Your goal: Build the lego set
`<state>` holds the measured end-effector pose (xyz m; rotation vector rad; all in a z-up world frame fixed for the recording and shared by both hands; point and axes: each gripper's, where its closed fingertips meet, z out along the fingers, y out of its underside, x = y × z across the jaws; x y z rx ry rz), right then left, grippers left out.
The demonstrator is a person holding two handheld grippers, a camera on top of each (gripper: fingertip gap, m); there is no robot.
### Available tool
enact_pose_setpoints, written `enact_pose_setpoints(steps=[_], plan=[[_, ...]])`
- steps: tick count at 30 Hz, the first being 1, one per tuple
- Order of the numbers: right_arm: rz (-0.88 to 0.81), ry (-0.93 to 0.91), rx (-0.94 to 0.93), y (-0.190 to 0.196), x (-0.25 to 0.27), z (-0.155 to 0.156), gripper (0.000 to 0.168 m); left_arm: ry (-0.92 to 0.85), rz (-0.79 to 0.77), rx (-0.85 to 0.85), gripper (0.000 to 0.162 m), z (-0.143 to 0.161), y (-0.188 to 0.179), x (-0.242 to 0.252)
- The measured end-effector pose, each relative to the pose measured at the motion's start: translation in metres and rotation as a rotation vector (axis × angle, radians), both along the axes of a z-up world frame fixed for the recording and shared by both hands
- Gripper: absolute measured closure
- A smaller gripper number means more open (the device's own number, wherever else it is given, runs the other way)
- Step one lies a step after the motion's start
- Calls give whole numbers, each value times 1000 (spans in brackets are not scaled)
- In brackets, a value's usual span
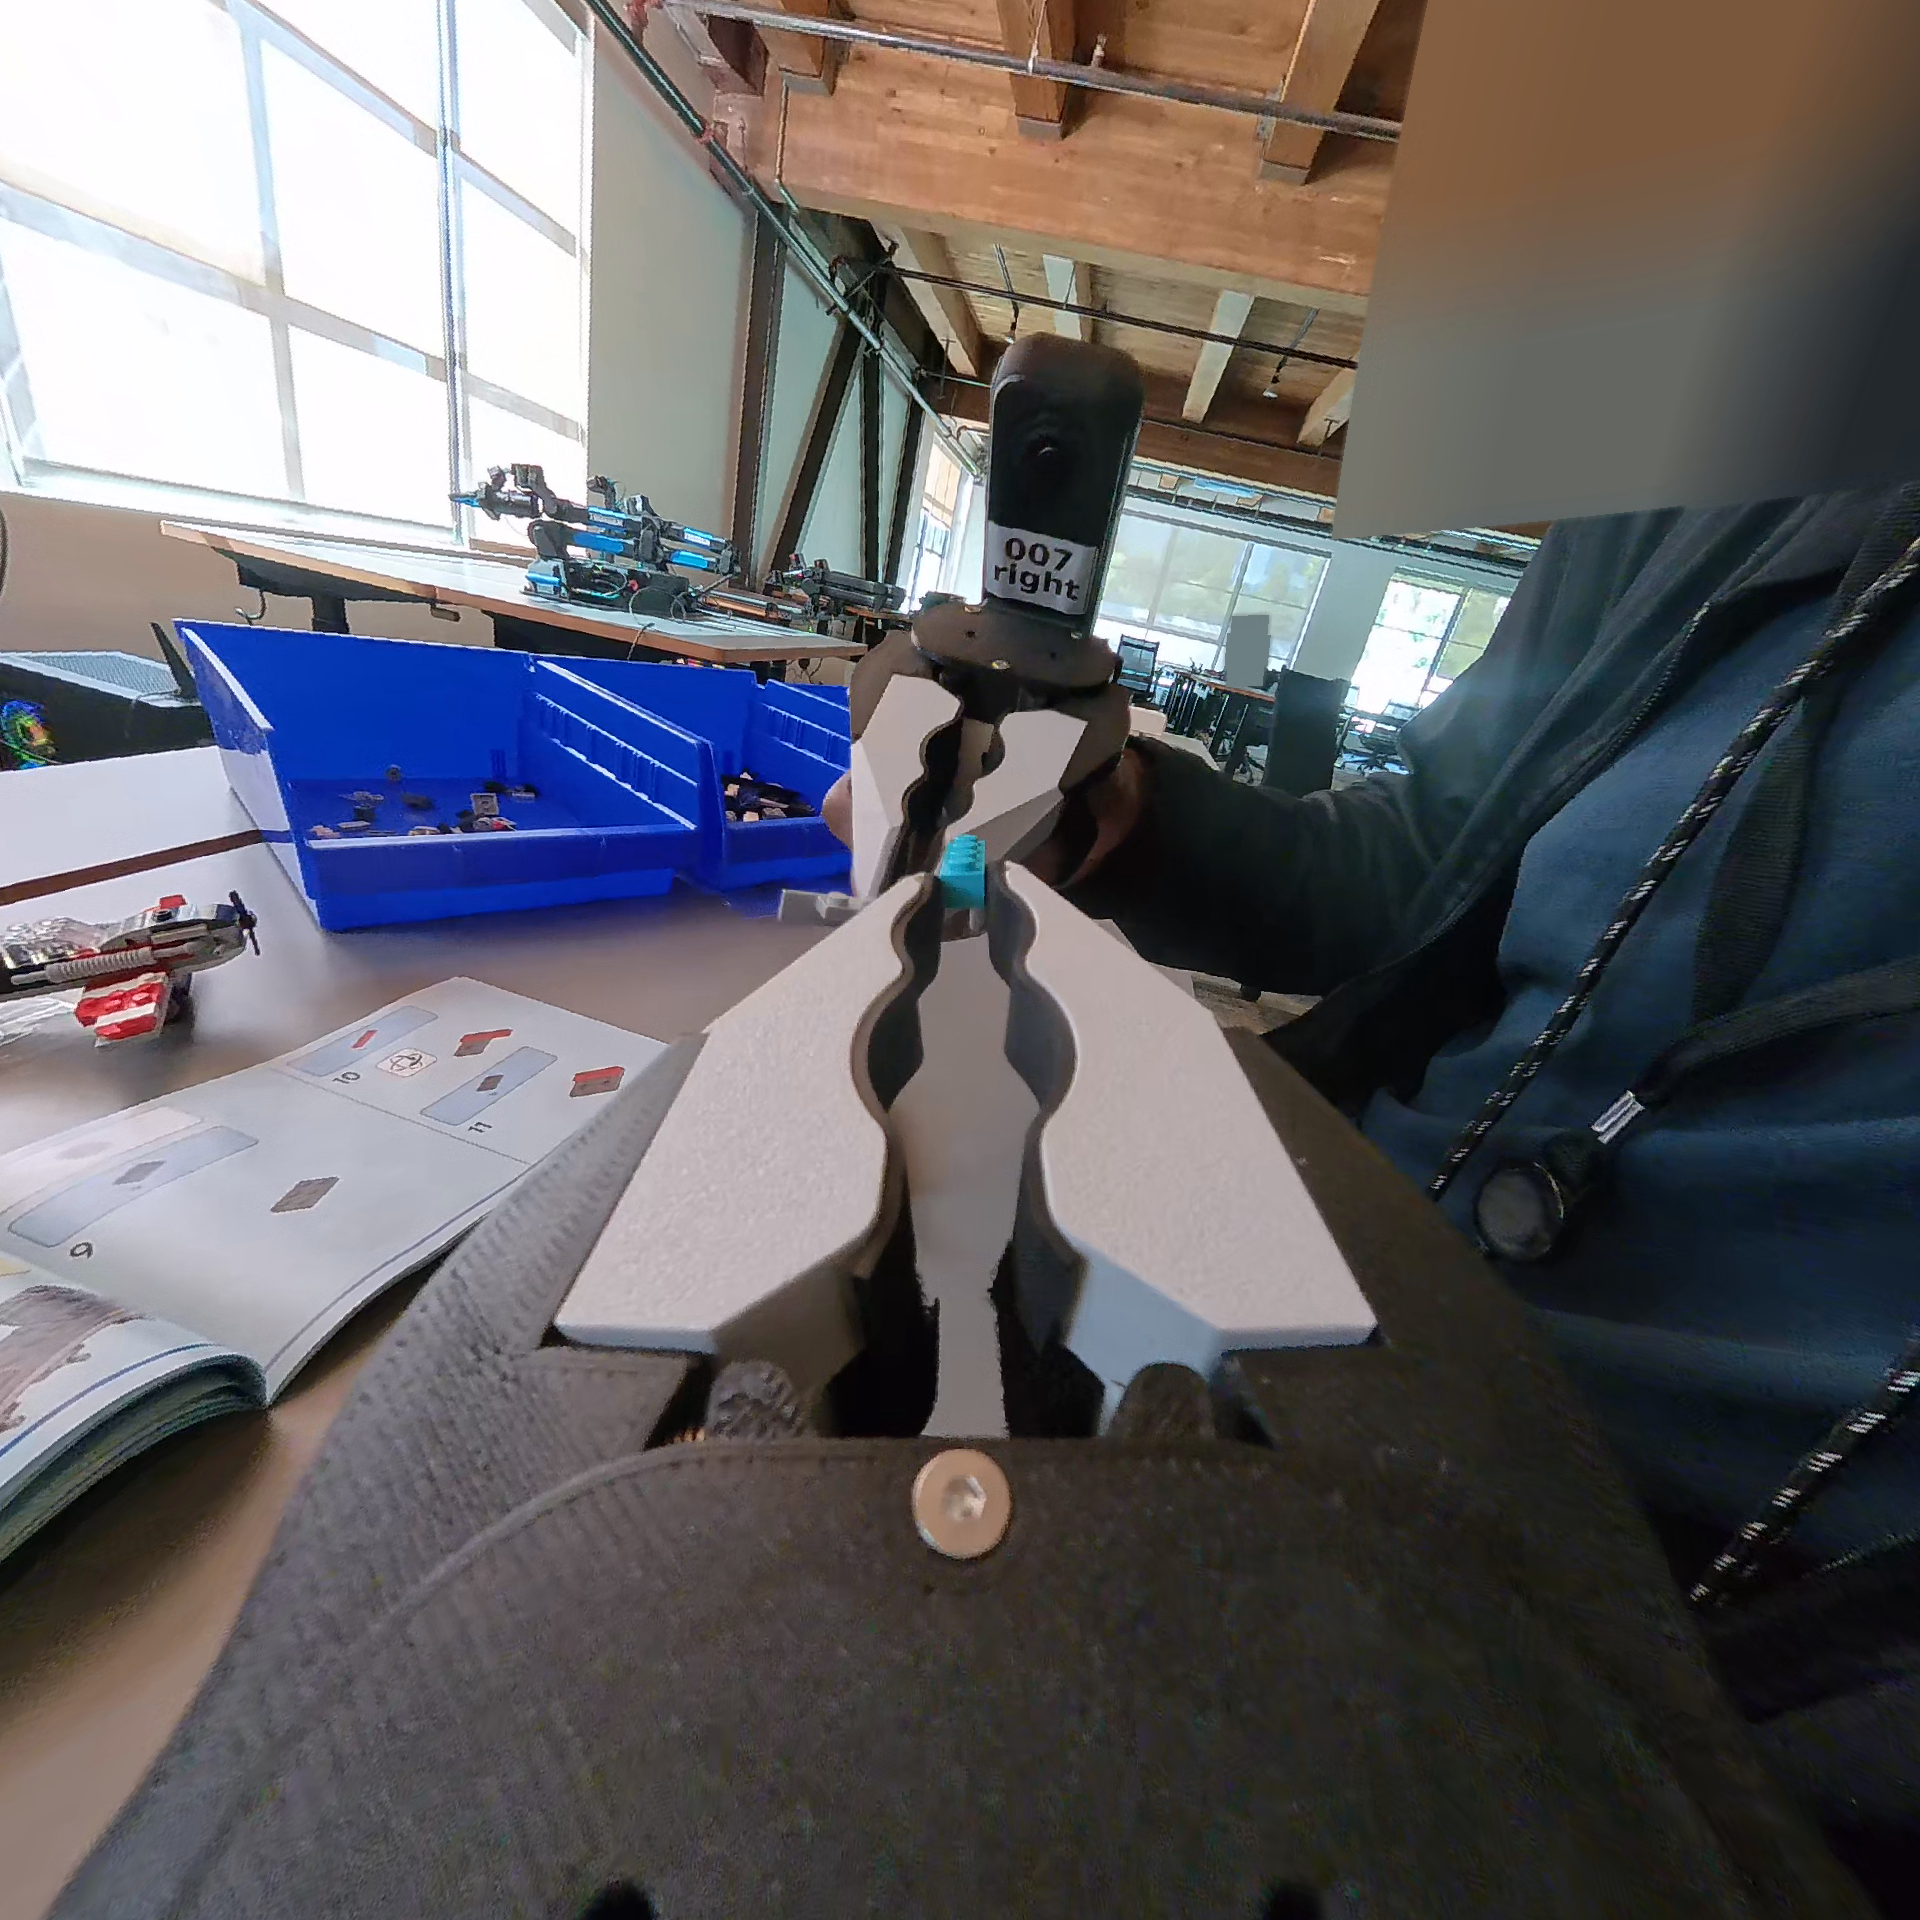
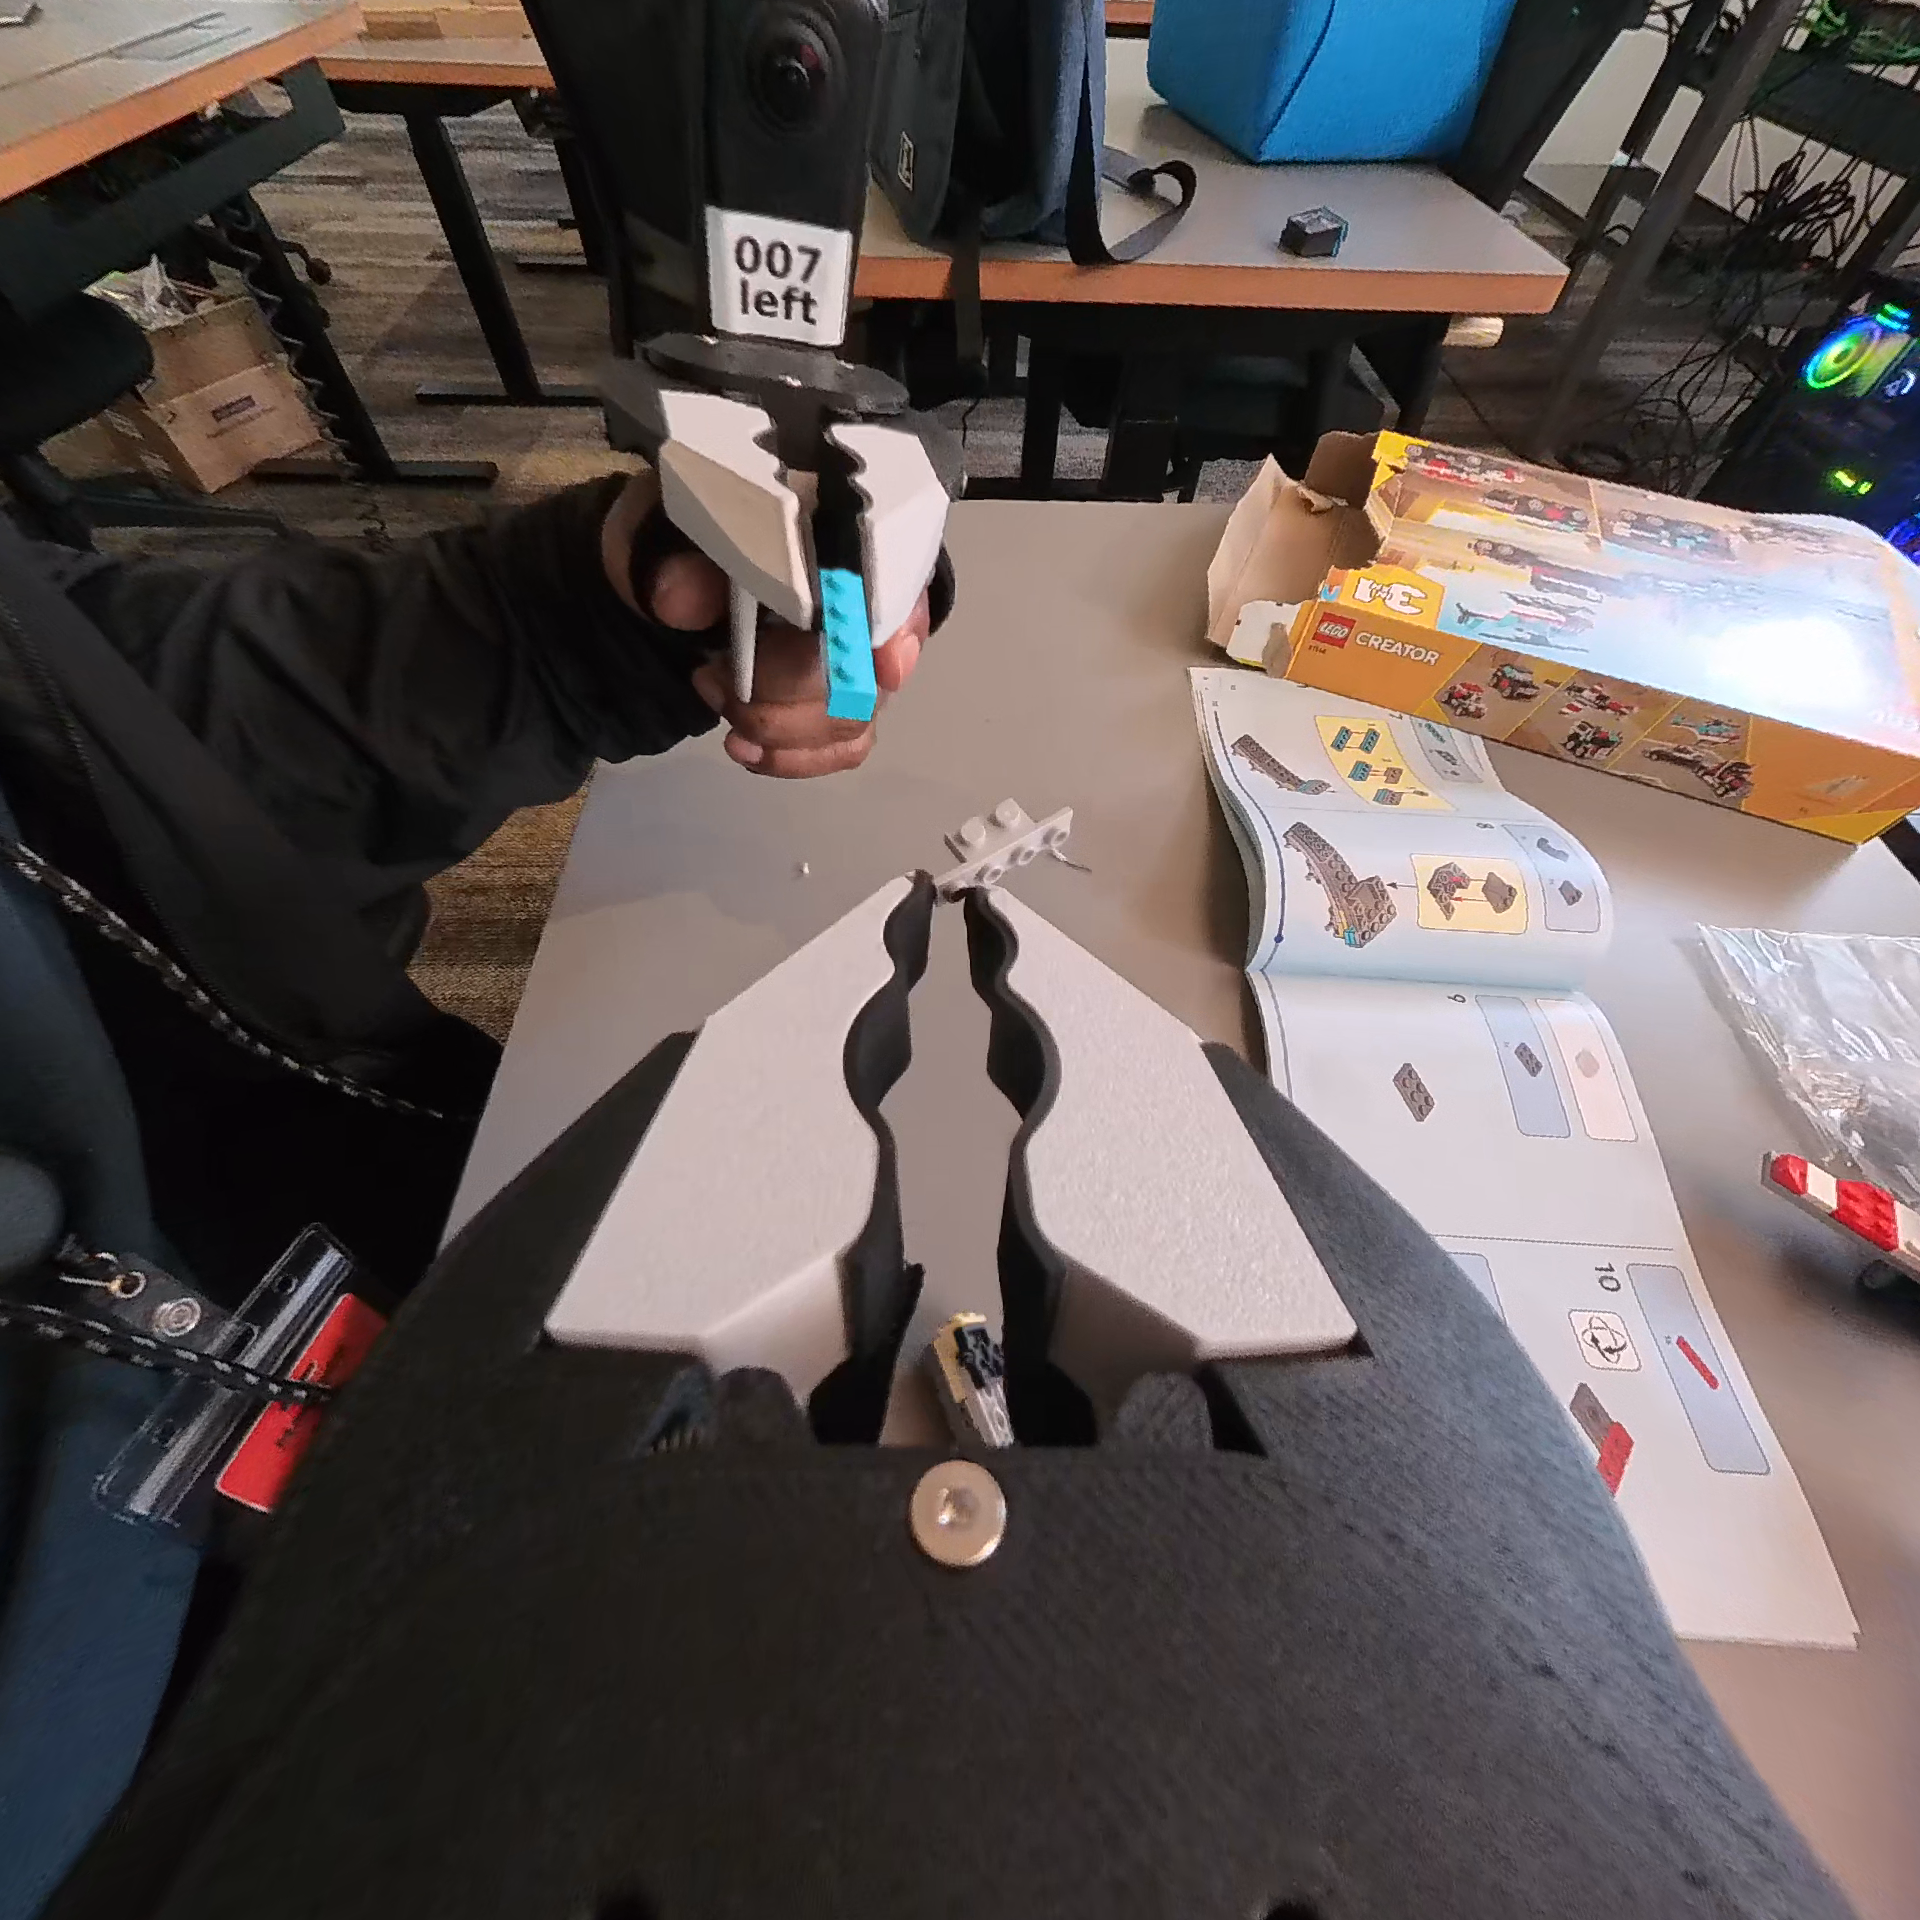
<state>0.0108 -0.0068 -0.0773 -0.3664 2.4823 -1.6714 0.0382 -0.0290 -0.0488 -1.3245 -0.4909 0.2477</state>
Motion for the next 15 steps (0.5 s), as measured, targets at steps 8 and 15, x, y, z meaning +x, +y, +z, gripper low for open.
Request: enact_pose_setpoints(steps=[8, 15], plan=[[21, -9, -31, 3, 6, 11, 162, -11, -10, -4, 155, -2, 3, -1], [103, -33, -66, 7, 20, 28, 162, -19, -59, 30, 154, 1, 7, 4]])
